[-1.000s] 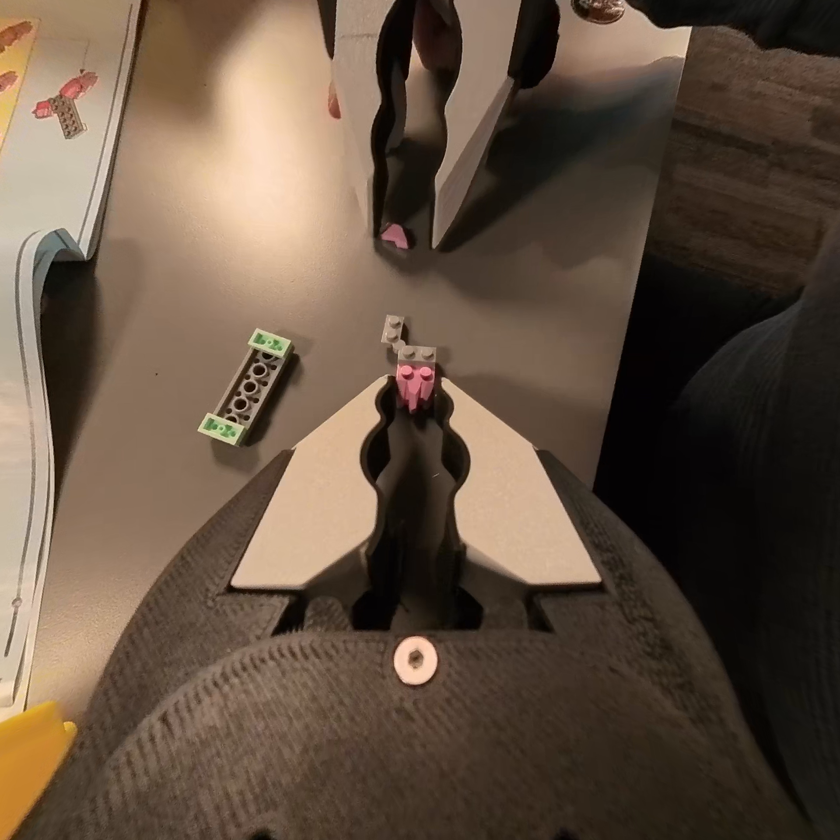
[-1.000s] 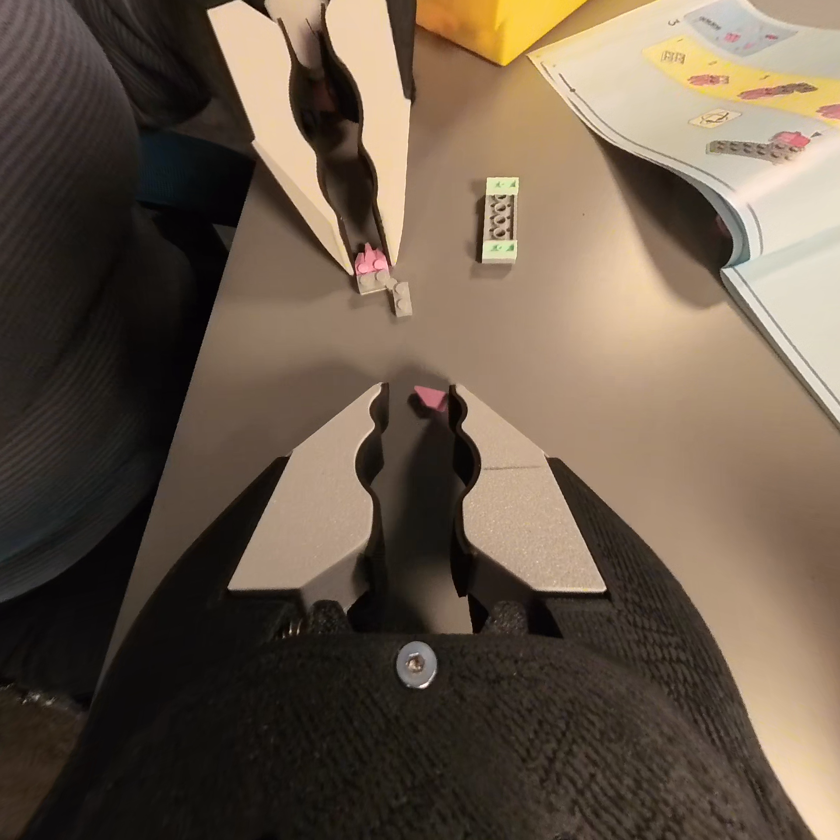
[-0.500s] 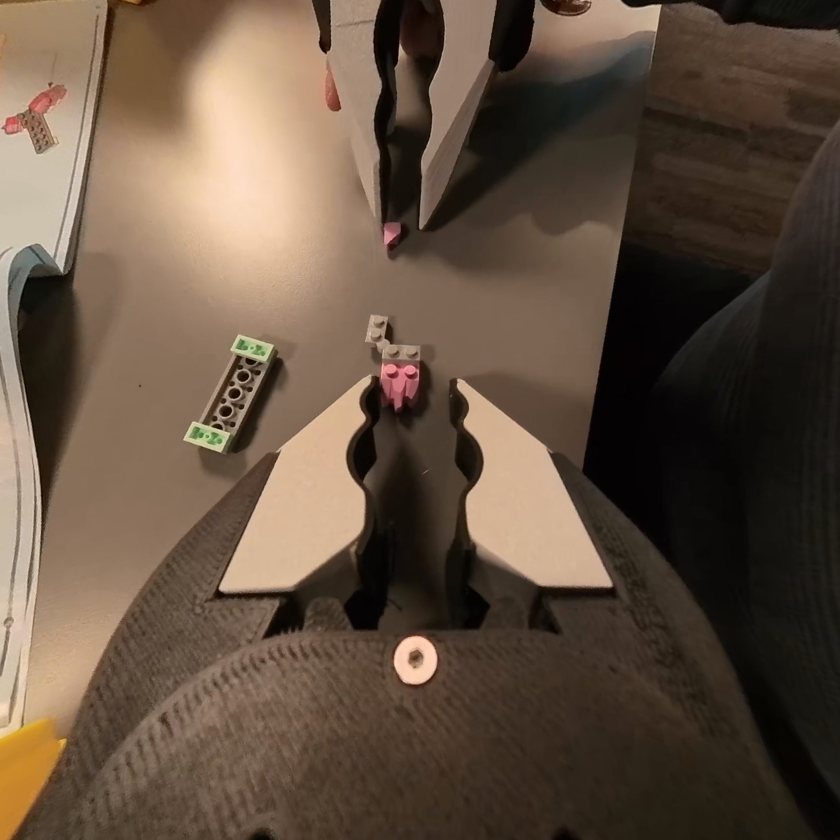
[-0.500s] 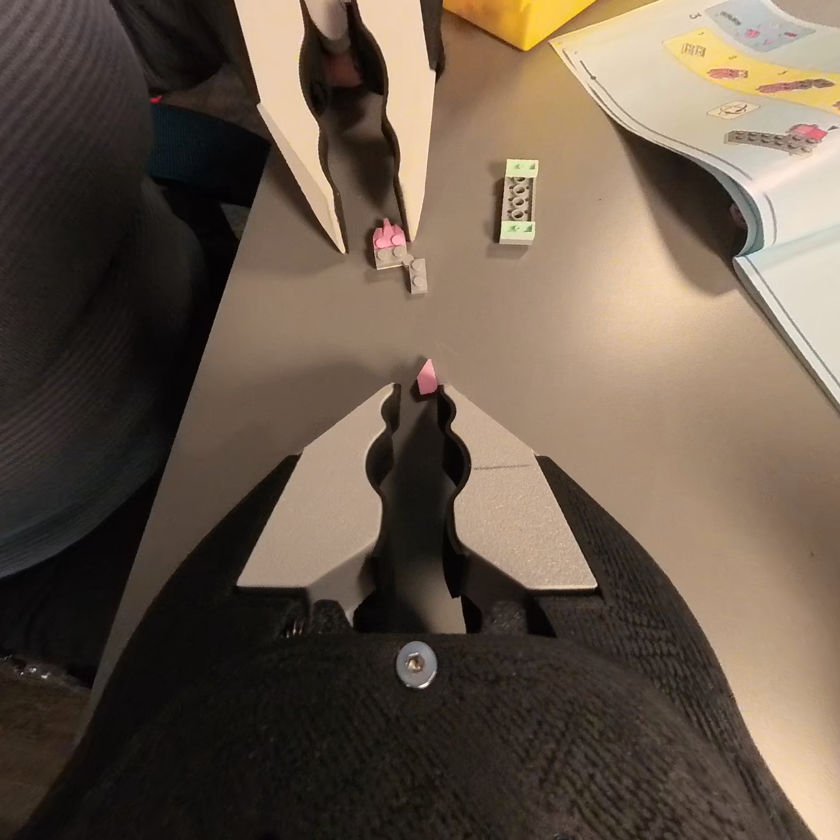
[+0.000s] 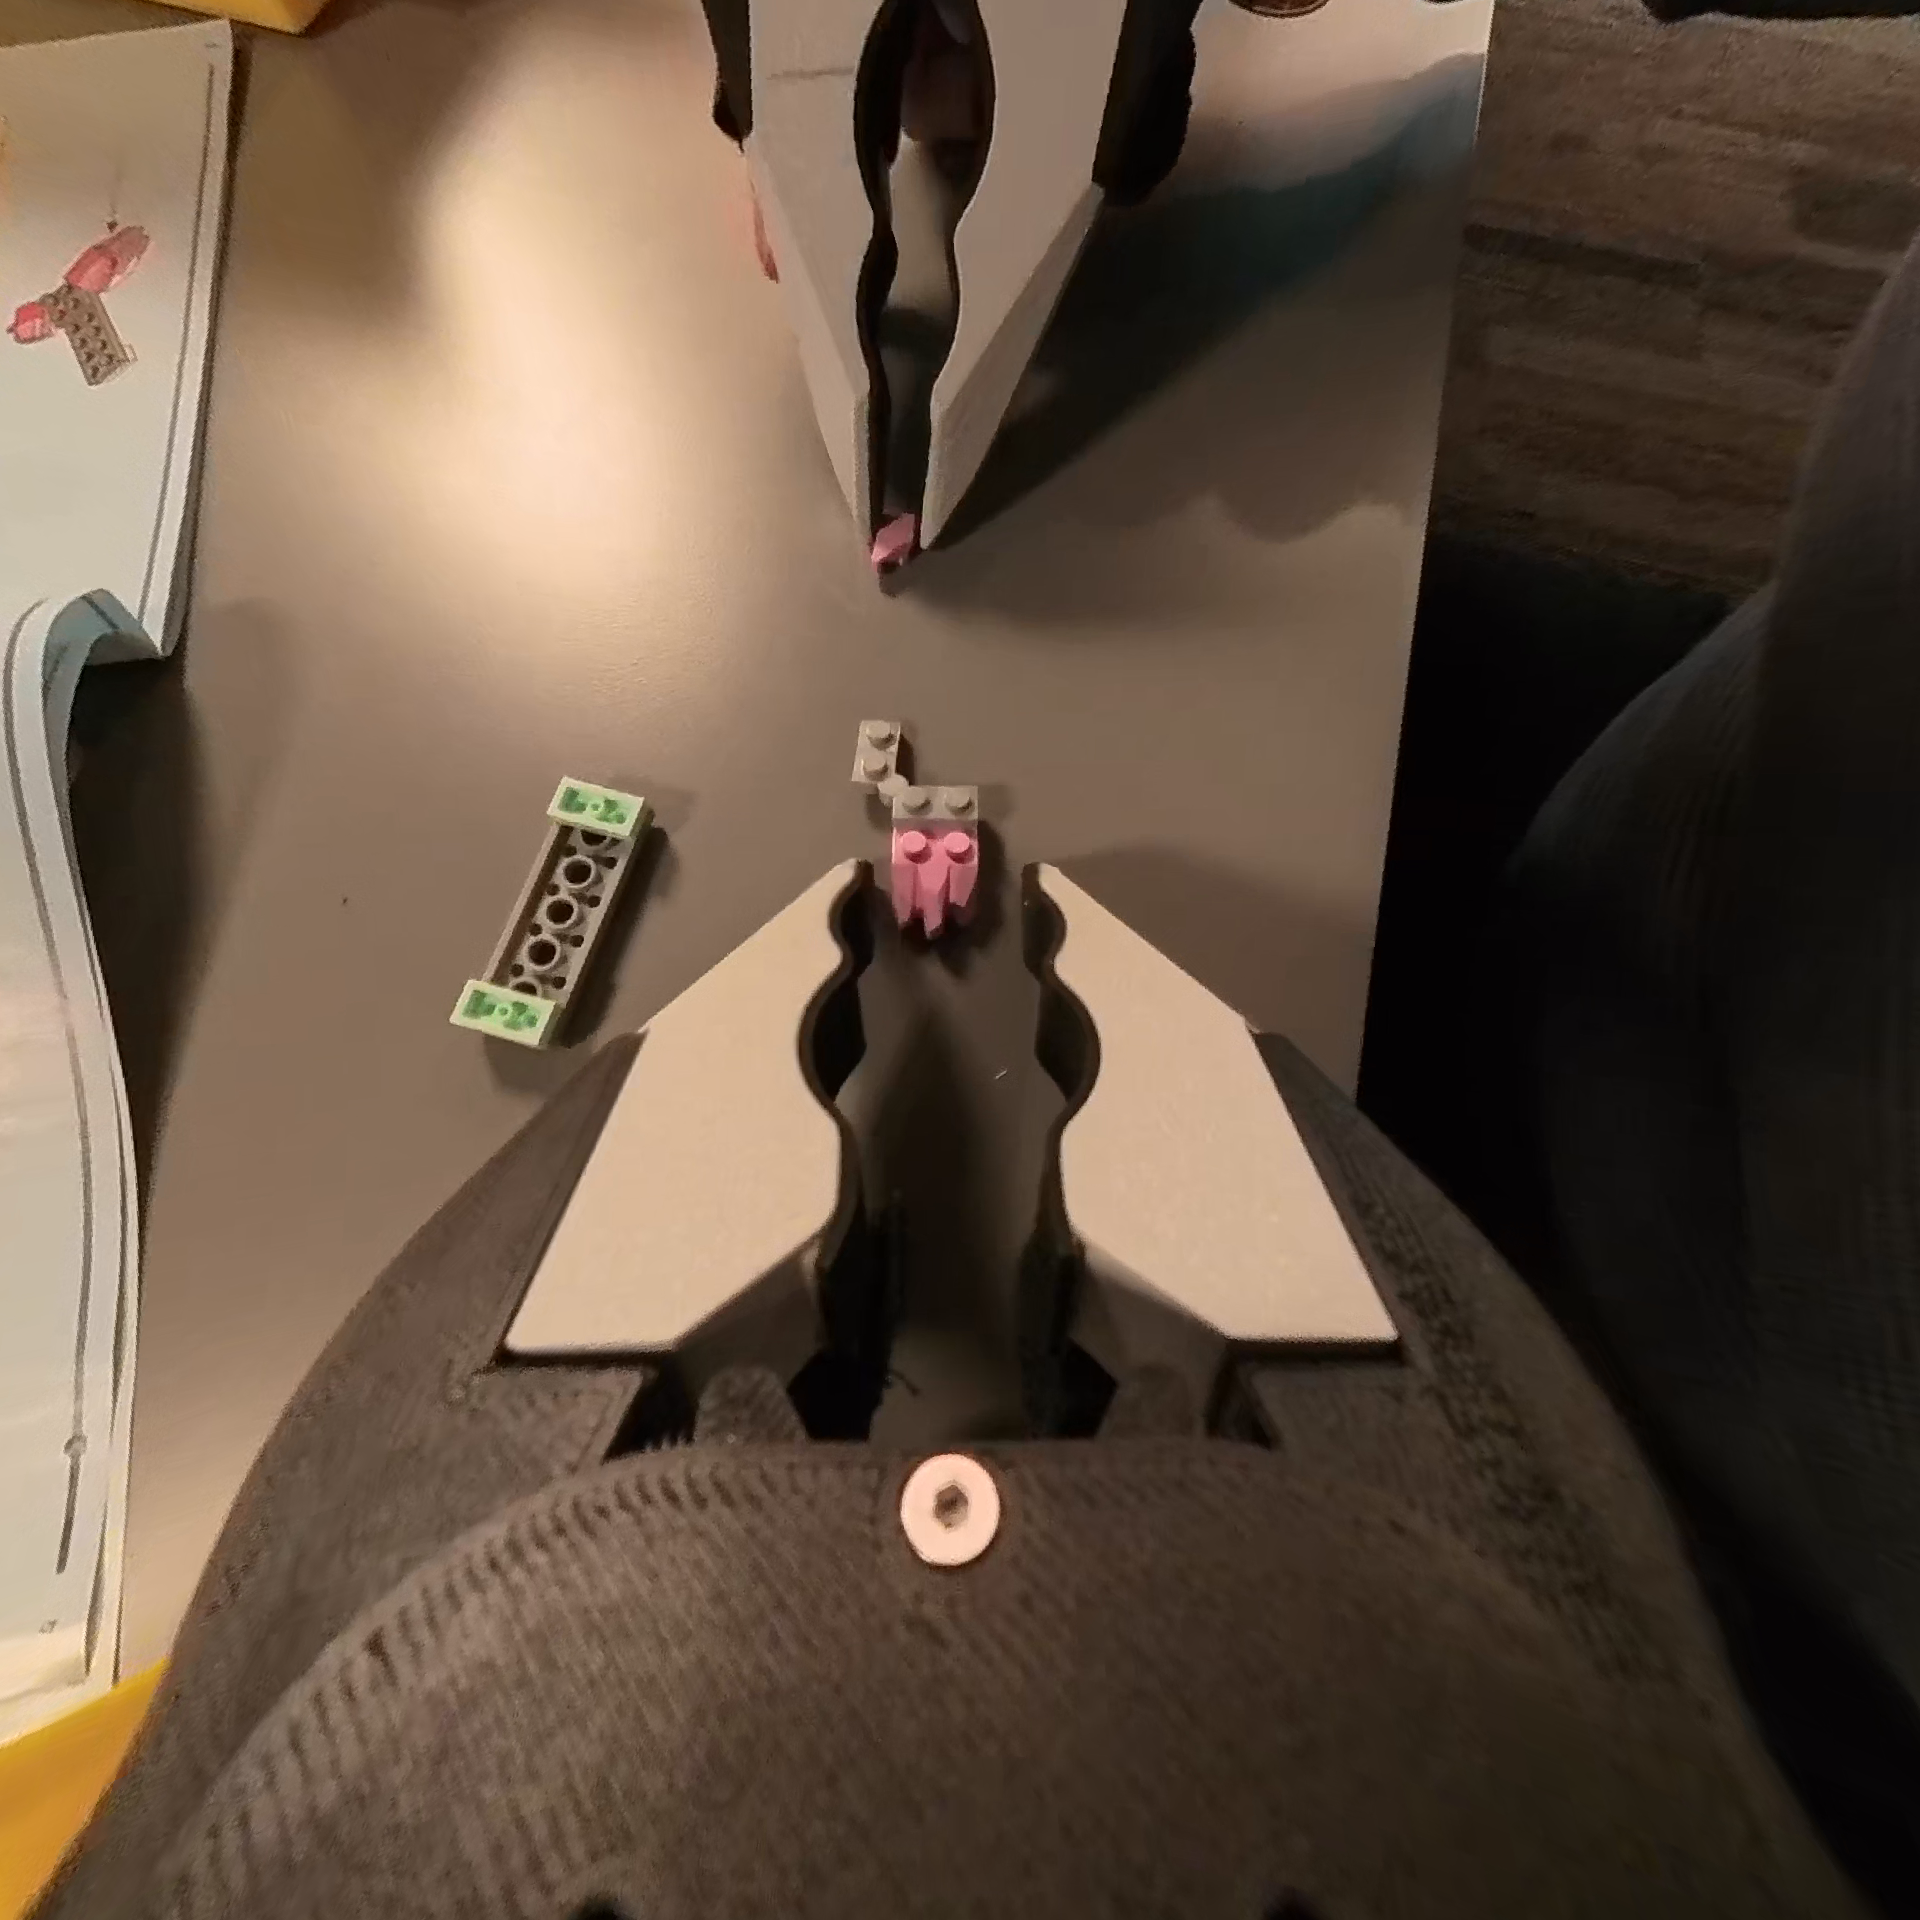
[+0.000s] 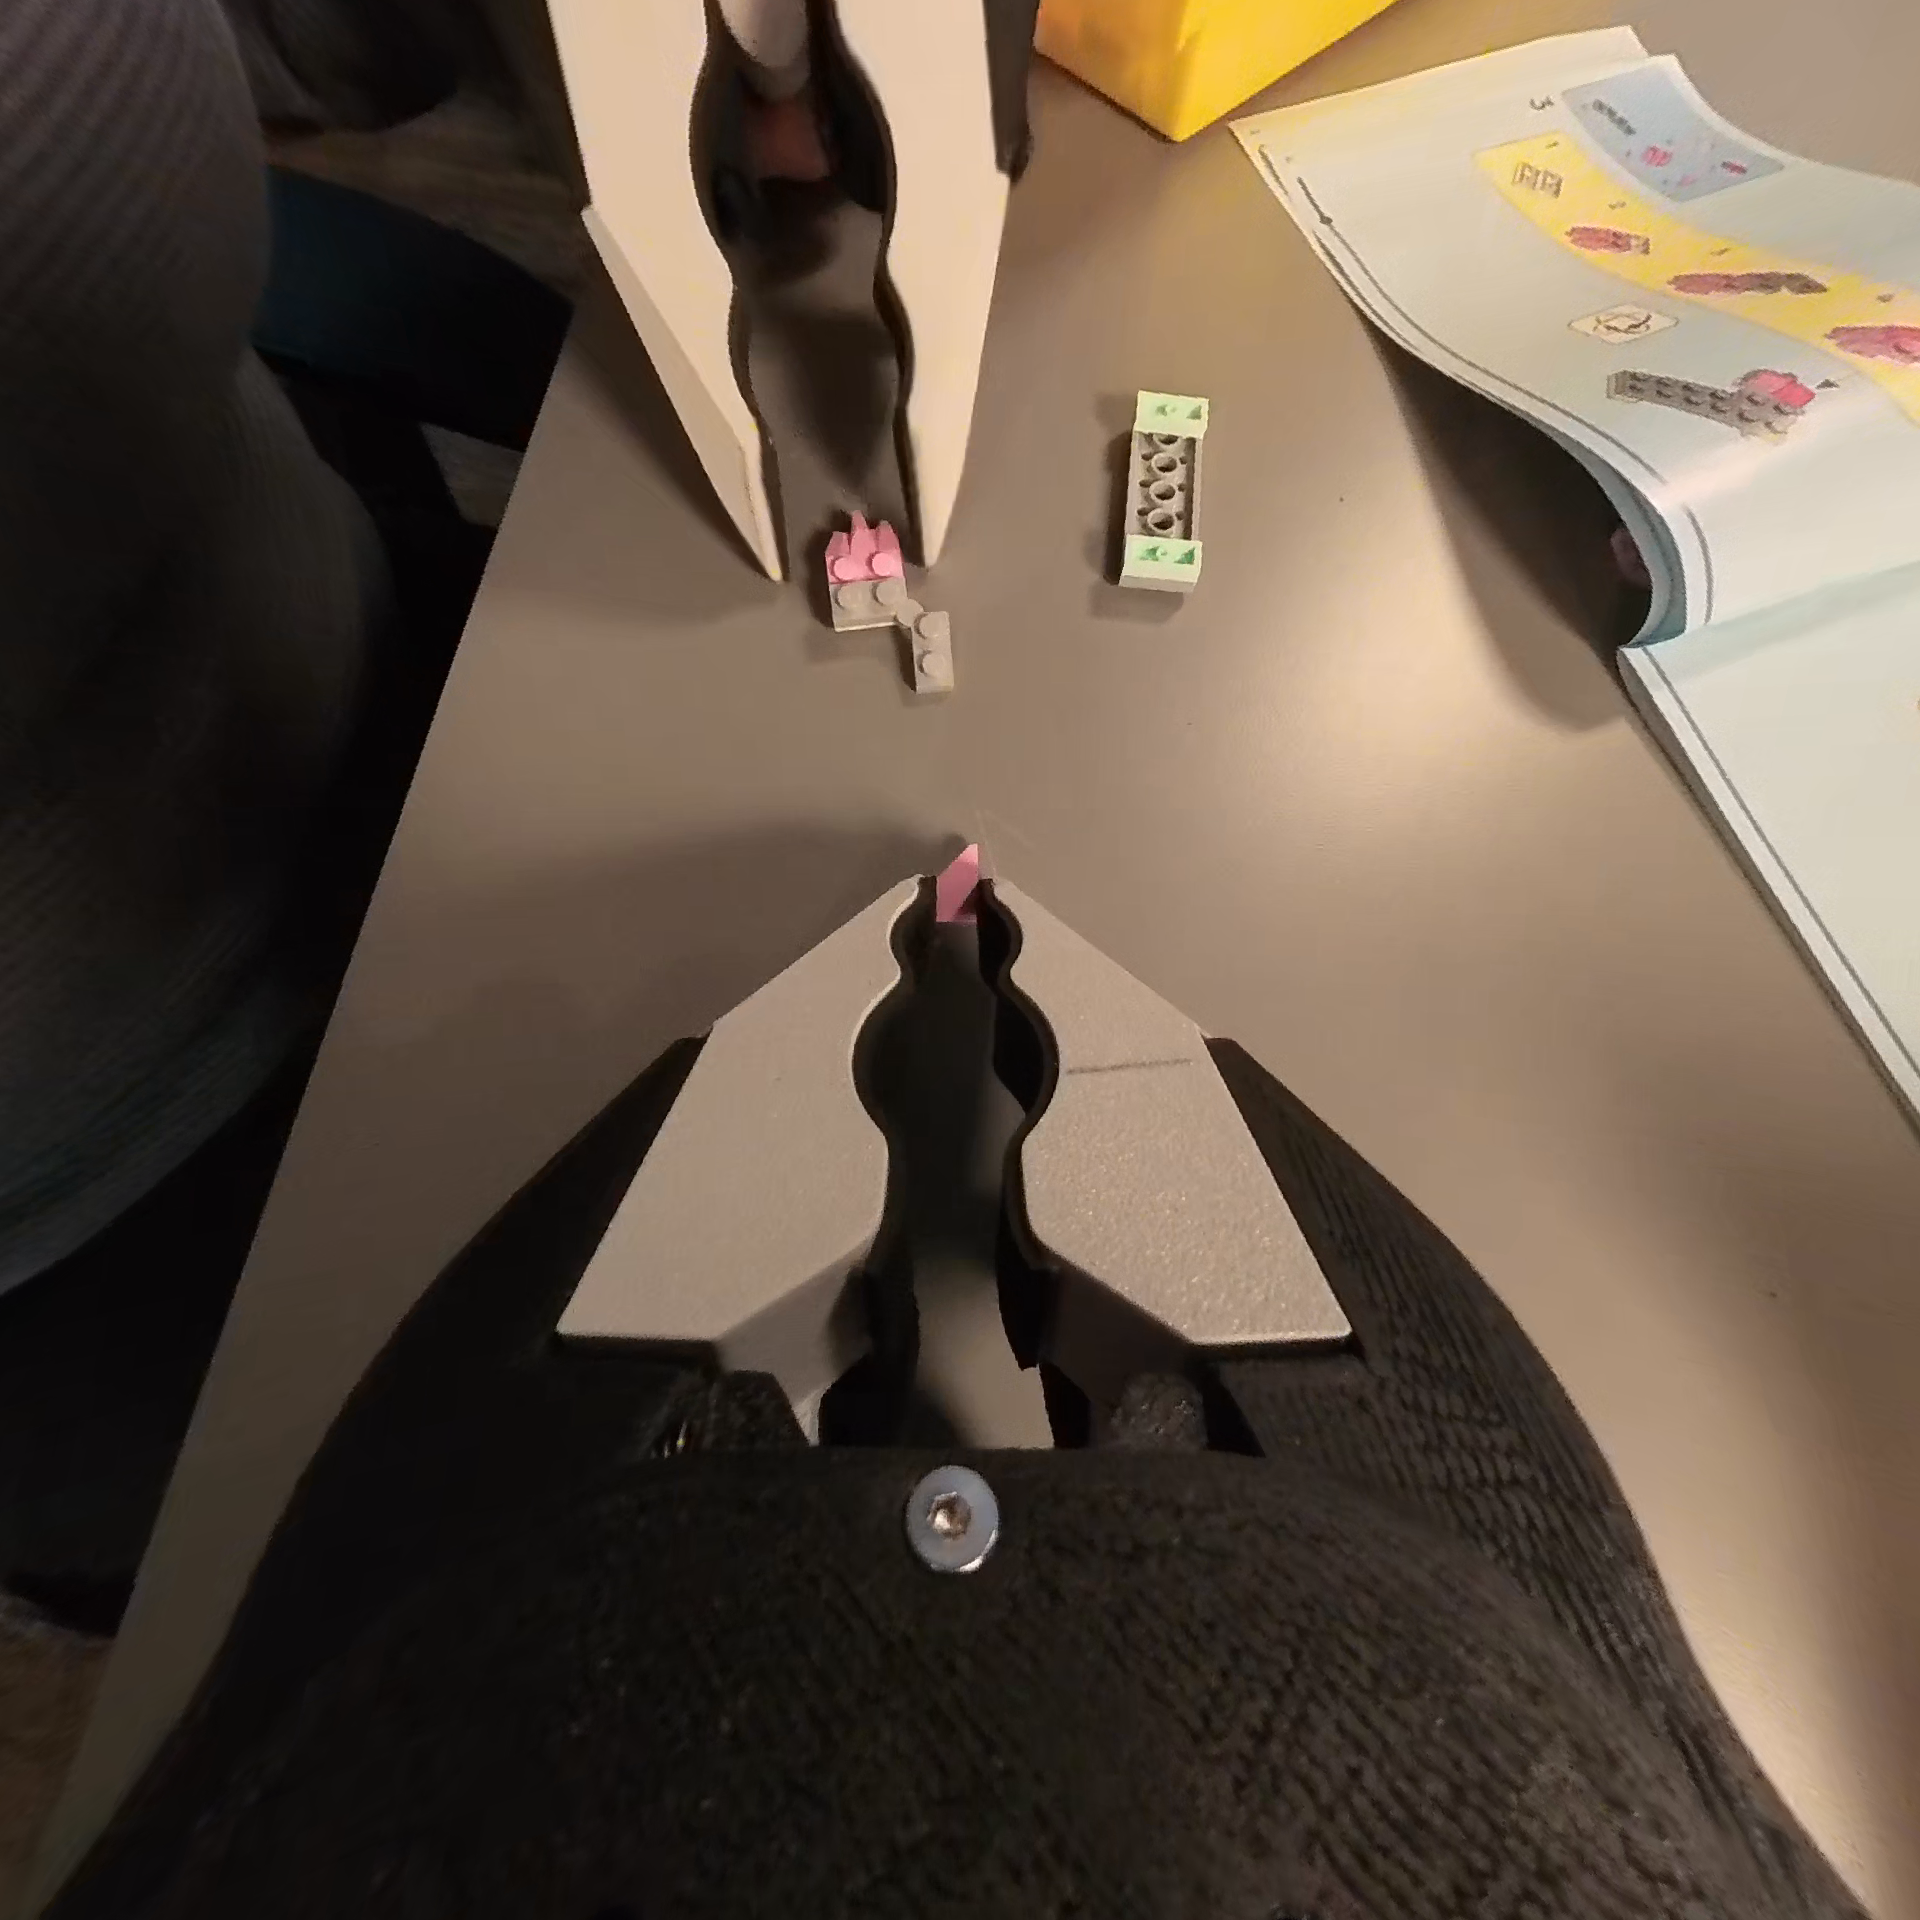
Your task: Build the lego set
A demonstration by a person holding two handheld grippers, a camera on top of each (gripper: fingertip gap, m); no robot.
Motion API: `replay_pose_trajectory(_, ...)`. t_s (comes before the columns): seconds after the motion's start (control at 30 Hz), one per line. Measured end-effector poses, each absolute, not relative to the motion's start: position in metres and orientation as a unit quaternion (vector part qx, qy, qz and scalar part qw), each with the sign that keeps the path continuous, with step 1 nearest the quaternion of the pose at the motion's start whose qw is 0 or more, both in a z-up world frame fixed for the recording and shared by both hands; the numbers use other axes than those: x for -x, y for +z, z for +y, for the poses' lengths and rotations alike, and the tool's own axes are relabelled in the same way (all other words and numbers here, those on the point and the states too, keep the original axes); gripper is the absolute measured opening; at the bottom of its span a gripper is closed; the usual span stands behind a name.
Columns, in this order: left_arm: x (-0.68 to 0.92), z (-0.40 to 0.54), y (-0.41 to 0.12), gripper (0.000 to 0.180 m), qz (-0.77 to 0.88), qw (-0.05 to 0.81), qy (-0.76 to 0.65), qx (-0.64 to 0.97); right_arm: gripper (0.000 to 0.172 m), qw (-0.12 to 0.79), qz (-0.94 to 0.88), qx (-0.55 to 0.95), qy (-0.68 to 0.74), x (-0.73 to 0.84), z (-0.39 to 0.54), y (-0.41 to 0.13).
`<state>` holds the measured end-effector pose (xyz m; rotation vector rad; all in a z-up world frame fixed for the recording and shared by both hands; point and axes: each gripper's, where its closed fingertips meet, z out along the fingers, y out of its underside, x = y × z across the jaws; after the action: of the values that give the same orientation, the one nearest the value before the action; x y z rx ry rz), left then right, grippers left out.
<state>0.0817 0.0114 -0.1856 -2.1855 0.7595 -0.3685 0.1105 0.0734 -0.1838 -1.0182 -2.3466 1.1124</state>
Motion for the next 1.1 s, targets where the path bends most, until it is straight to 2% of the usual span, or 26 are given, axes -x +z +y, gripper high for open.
replay_pose_trajectory(0.1, -0.083, 0.011, -0.186, 0.016, 0.304, 0.388, -0.146, 0.858, 0.005, 0.172, -0.828, 0.359, 0.394, -0.109, 0.072, -0.183)
replay_pose_trajectory(0.47, -0.083, 0.013, -0.185, 0.015, 0.300, 0.388, -0.153, 0.858, 0.005, 0.188, -0.850, 0.263, 0.415, -0.090, 0.016, -0.164)
replay_pose_trajectory(1.1, -0.083, 0.013, -0.185, 0.015, 0.288, 0.380, -0.171, 0.862, 0.005, 0.226, -0.859, 0.239, 0.392, -0.082, 0.015, -0.174)
